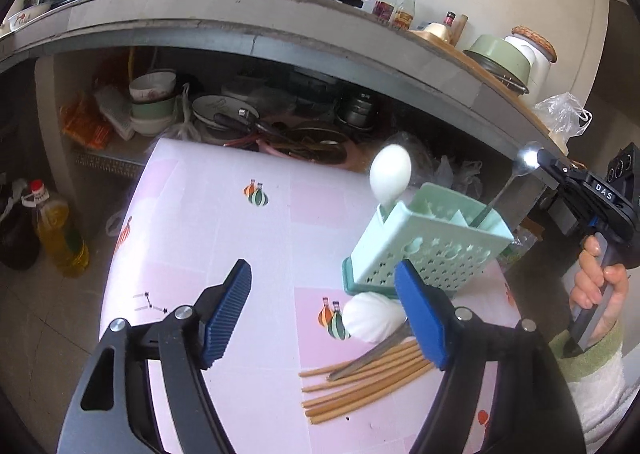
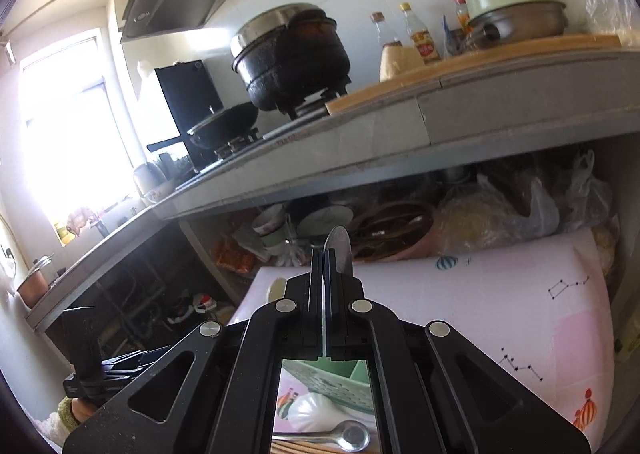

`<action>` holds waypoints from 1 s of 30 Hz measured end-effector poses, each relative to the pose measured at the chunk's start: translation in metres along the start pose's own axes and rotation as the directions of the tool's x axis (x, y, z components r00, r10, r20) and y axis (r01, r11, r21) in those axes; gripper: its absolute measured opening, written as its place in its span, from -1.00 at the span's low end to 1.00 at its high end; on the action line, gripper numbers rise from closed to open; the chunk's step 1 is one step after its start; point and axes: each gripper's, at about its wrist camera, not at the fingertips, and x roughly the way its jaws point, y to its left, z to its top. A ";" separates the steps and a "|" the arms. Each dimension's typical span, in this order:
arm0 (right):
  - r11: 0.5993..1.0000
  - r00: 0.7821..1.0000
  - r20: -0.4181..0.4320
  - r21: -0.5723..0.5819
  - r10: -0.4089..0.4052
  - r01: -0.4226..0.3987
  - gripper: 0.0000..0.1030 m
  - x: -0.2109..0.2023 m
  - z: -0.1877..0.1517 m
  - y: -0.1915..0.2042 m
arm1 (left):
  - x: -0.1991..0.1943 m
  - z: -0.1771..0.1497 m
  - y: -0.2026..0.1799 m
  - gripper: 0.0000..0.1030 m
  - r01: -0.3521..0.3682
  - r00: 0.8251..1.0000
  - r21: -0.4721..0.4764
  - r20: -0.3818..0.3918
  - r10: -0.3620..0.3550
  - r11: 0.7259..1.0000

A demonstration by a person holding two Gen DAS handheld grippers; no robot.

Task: Organize utensils
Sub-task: 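Lower the metal spoon into the green holder and open the right tool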

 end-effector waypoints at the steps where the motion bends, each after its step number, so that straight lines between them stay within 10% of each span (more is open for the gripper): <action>1: 1.000 1.000 -0.020 0.012 -0.008 0.008 -1.00 0.005 -0.006 -0.004 | 0.001 -0.006 -0.001 0.41 0.002 1.000 -0.005 -0.008 -0.002 1.000; 16: 0.995 0.990 -0.113 0.056 -0.079 0.086 -0.89 0.022 -0.032 -0.018 | 0.034 -0.049 -0.021 0.73 -0.011 0.996 0.132 -0.085 0.022 0.991; 30: 0.965 0.965 -0.023 -0.039 -0.260 0.259 0.32 -0.033 -0.030 0.006 | 0.039 -0.056 -0.033 0.89 0.091 0.987 0.109 -0.145 -0.074 0.990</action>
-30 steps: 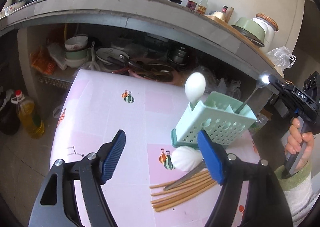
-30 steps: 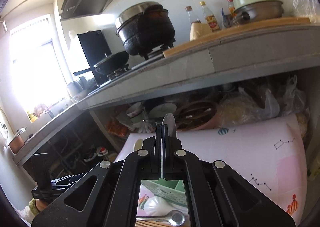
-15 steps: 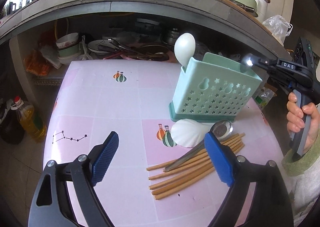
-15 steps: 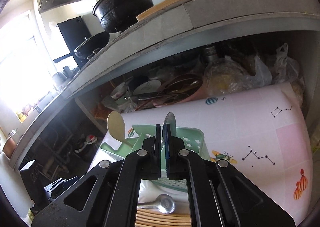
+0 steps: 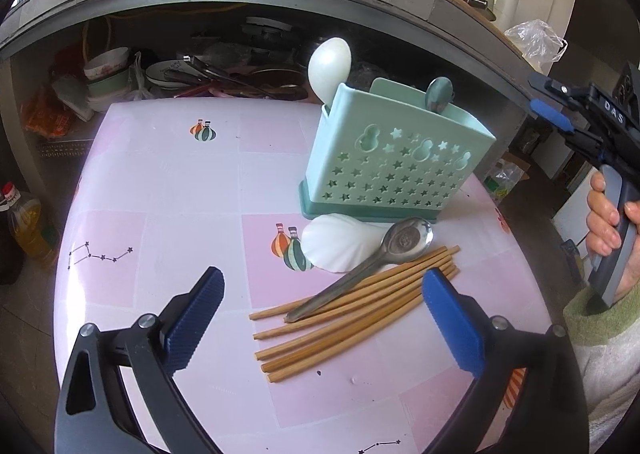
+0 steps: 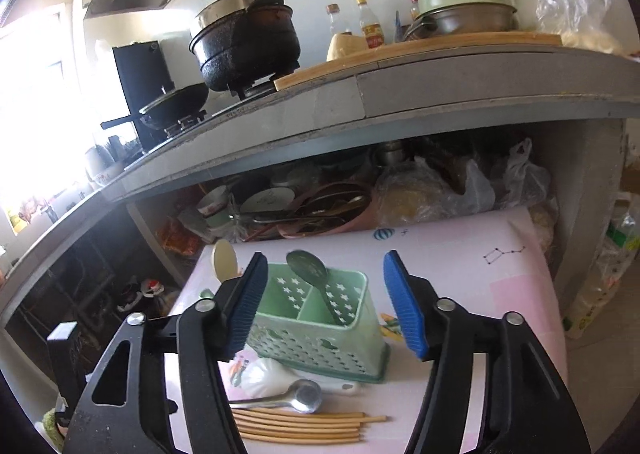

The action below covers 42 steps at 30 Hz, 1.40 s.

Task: Organize utensils
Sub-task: 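Lower the metal spoon into the green holder and open the right tool, then grasp the second metal spoon beside the holder with the left tool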

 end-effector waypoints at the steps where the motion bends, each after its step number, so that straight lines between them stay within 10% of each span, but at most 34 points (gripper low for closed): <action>1: 0.999 0.999 -0.024 -0.013 -0.032 0.032 0.39 -0.001 -0.005 0.002 | 0.001 0.000 0.000 0.89 0.017 1.000 -0.013 -0.002 -0.017 1.000; 8: 0.946 0.903 -0.288 -0.147 -0.320 0.289 0.76 0.027 -0.073 -0.002 | 0.009 0.000 -0.005 0.89 0.094 0.995 -0.018 -0.032 -0.095 0.995; 13: 0.855 0.834 -0.241 -0.304 -0.496 0.420 0.84 0.026 -0.087 0.006 | 0.013 0.001 -0.011 0.89 0.100 0.994 -0.012 -0.032 -0.101 0.995; 18: 0.834 0.852 -0.172 -0.373 -0.494 0.408 0.84 0.020 -0.102 0.007 | 0.017 0.003 -0.015 0.89 0.078 0.997 -0.001 -0.014 -0.078 0.997; 25: 0.959 0.932 -0.251 -0.180 -0.262 0.221 0.83 0.014 -0.121 -0.008 | 0.038 0.015 -0.052 0.62 0.067 0.998 0.248 -0.030 -0.062 0.966; 33: 0.991 0.967 -0.224 -0.079 -0.124 0.109 0.52 0.007 -0.119 -0.016 | 0.094 0.028 -0.101 -0.15 0.208 0.971 0.536 -0.212 -0.108 0.818; 42: 0.997 0.969 -0.242 0.045 -0.054 0.066 0.33 0.009 -0.124 -0.046 | 0.143 0.042 -0.116 -0.21 0.214 0.954 0.653 -0.301 -0.010 0.727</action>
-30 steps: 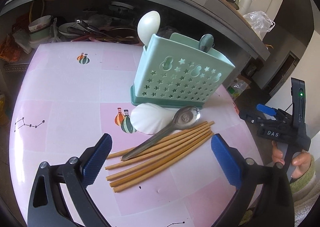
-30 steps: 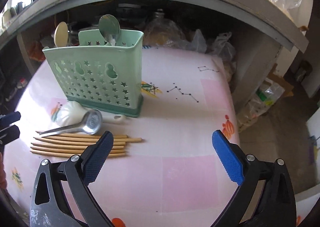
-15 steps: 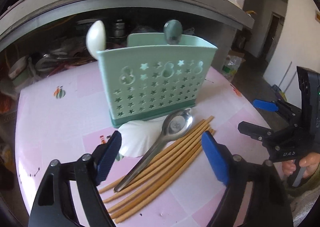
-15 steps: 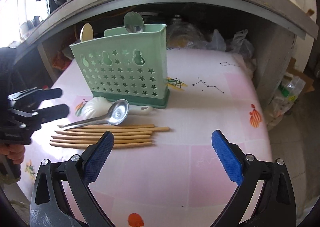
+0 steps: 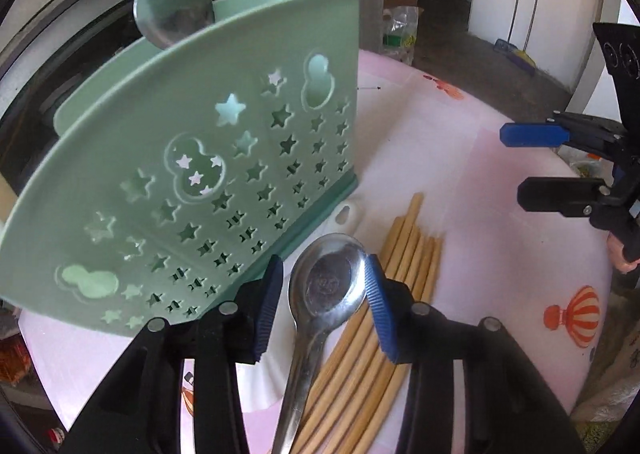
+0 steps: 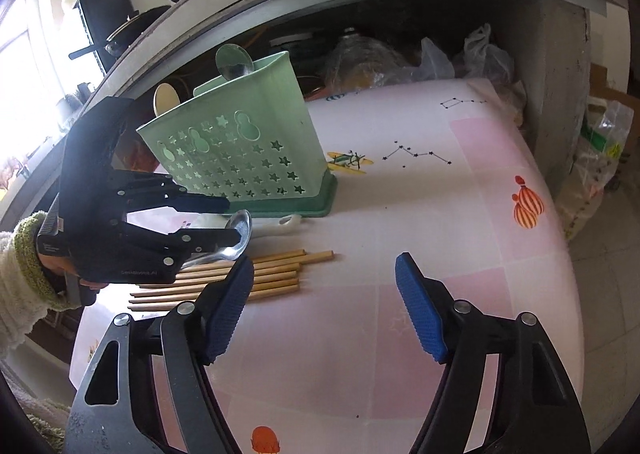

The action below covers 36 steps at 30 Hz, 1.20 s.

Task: Organize utensils
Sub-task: 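Grasp the second metal spoon beside the holder with the left tool, then lift the metal spoon up with the left tool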

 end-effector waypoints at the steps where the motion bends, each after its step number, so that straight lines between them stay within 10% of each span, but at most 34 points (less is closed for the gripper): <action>1: 1.000 1.000 -0.002 0.004 0.007 -0.007 0.32 0.001 0.000 -0.001 | 0.005 0.002 0.001 -0.21 -0.004 1.000 0.010 -0.021 0.004 1.000; 8: 0.999 1.000 -0.009 0.017 0.028 -0.028 0.28 0.005 -0.002 -0.008 | 0.022 0.011 0.006 -0.21 0.006 0.997 0.018 -0.073 -0.005 1.000; 25: 0.998 0.999 -0.005 0.041 0.045 -0.045 0.18 0.002 -0.003 -0.008 | 0.005 0.010 0.001 -0.96 0.007 1.000 0.037 -0.004 -0.007 0.999; 36: 0.999 0.999 0.023 -0.005 0.040 -0.040 0.06 -0.014 0.002 0.008 | -0.056 -0.020 0.002 -0.98 -0.005 0.991 -0.138 0.128 0.023 0.990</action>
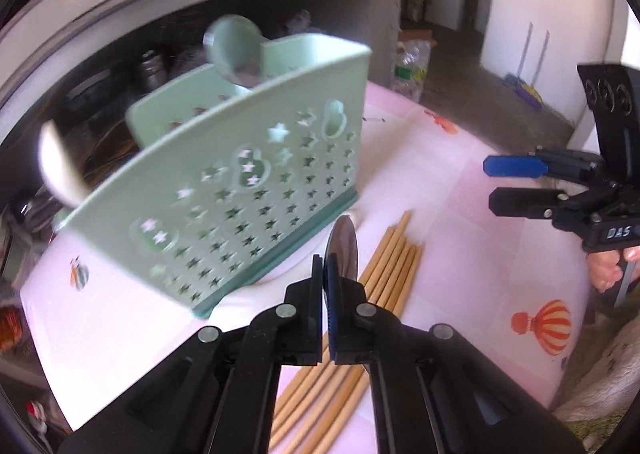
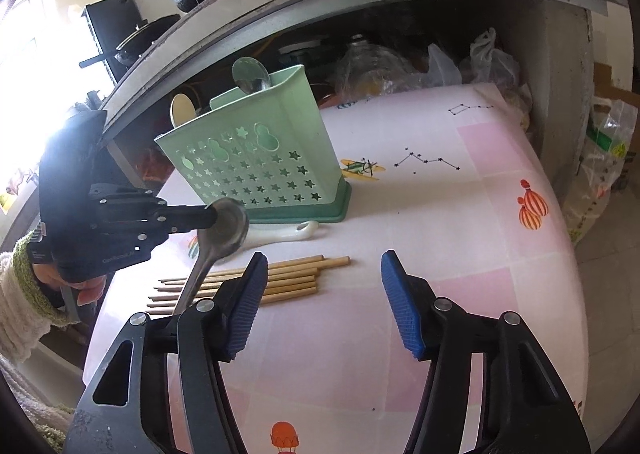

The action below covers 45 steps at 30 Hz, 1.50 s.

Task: Organize utensils
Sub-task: 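Lift the metal spoon up with the left tool, then move the right tool to the white ceramic spoon while the left tool holds the metal spoon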

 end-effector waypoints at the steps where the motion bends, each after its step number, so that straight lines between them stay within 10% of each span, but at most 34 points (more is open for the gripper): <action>1: 1.000 1.000 0.001 -0.011 0.003 -0.003 0.06 0.000 0.001 0.003 | -0.010 -0.005 0.002 -0.98 -0.014 1.000 -0.034 0.021 0.014 0.999; 10: 0.955 0.995 -0.046 -0.282 0.083 -0.092 -0.20 0.022 0.017 0.063 | -0.105 -0.061 0.035 -0.98 -0.130 0.950 -0.401 0.213 0.230 0.907; 21: 0.690 0.990 -0.134 -0.721 -0.052 -0.062 -0.41 0.100 0.000 0.145 | -0.164 -0.119 0.079 -0.98 -0.182 0.883 -0.598 0.250 0.397 0.780; 37: 0.270 0.962 -0.142 -0.960 -0.235 -0.075 -0.45 0.149 -0.026 0.162 | -0.164 -0.145 0.092 -0.98 -0.135 0.877 -0.651 0.272 0.396 0.747; 45: 0.226 0.976 -0.047 -0.974 -0.213 0.003 -0.45 0.147 -0.032 0.169 | -0.159 -0.147 0.097 -0.98 -0.131 0.880 -0.660 0.266 0.394 0.739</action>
